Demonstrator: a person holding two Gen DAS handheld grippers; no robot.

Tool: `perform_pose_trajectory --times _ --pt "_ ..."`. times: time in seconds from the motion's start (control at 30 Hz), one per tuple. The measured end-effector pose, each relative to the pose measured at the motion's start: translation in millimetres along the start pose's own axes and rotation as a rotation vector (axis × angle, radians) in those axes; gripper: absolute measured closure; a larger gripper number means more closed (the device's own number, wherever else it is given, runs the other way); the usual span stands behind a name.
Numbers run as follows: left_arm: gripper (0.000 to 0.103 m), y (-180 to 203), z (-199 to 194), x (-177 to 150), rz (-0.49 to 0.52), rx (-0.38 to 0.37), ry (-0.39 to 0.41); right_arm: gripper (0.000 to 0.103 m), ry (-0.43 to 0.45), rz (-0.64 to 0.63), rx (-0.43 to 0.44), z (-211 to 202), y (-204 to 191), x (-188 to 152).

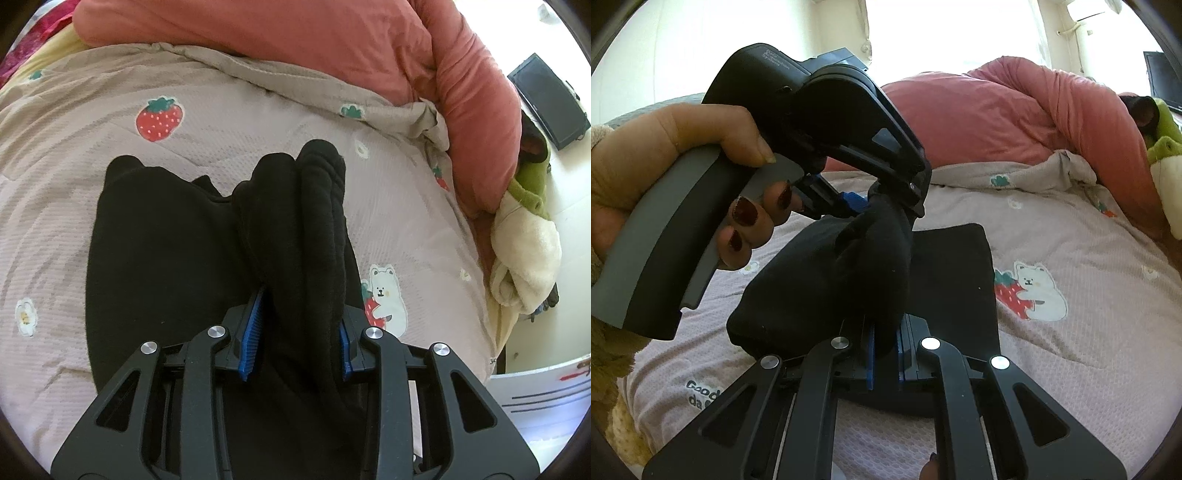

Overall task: Fold small clothes
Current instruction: 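Carry the lifted edge over onto the rest of the shirt with both tools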

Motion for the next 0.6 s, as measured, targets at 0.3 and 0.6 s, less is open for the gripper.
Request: perform_pose_trajectory --times 0.3,0.6 --pt "0.072 8 15 -5 0.018 0.012 -0.025 0.096 -0.02 0.03 -0.006 4 7 -7" --pt "0.051 24 29 -12 0.073 0.007 -0.034 0.094 -0.059 0.14 0.007 6 20 -20"
Point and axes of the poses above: each gripper's, at about its wrist camera, not at the fingertips, and z roughly the way its jaws point, y to its right, x to its top, the point moved 9 cm from there along z, roughly the way its jaws point, and after that the axes turned 7 degrees about x, right-handed, at the moved point
